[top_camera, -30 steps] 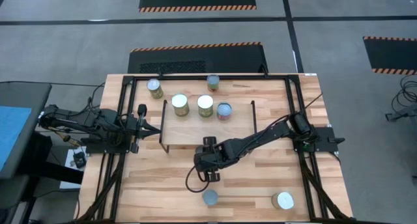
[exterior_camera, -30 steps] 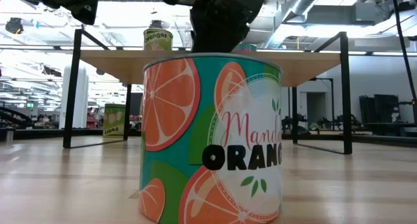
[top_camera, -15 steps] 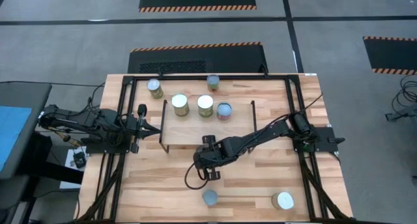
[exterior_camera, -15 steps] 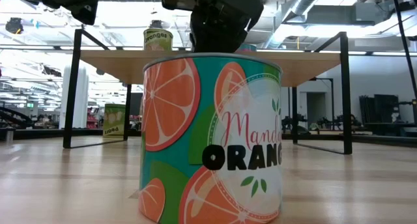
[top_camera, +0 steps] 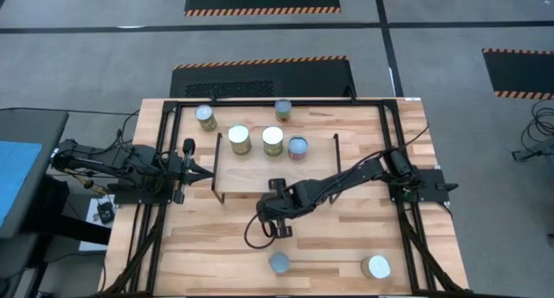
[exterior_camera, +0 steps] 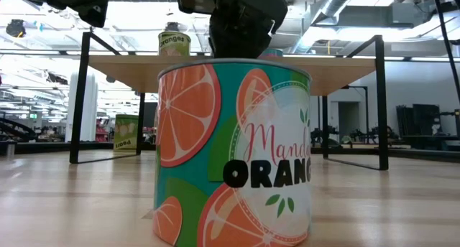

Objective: Pick and place cans onto a shelf
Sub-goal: Put the canned pineapple on the shelf

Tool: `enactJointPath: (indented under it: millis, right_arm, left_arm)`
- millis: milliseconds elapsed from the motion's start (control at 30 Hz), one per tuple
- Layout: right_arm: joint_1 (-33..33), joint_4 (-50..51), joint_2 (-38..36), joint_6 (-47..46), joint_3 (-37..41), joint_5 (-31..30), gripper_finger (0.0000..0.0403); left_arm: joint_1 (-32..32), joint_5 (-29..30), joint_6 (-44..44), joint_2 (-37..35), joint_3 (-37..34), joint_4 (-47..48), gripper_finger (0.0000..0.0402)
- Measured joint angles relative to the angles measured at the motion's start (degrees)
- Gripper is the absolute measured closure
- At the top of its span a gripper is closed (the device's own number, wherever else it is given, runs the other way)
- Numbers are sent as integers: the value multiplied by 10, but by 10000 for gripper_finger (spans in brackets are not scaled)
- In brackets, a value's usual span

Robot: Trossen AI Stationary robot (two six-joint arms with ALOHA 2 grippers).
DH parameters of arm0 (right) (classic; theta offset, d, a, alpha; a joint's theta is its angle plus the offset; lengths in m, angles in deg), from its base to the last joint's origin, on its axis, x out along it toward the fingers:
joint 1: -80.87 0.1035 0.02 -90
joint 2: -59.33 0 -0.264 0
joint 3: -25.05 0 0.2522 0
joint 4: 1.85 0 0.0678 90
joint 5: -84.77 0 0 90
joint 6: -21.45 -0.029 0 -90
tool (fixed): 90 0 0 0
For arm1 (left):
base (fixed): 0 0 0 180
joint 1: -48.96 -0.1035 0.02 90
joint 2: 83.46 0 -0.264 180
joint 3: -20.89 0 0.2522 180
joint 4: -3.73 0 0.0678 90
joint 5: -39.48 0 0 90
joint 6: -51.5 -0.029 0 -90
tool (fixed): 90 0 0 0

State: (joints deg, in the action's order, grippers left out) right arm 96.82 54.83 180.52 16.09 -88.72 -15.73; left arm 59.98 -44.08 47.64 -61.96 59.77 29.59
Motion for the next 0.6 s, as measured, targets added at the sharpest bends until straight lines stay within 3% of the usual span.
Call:
enactJointPath:
  millis: [300,600]
  right_arm:
    - [12,51,-6,9,-58,62,384]
    - [57,199,-6,33,-246,78,389]
  left_arm:
    - [0,0,-4,0,0,0,401]
    - [0,0,-3,0,0,1,401]
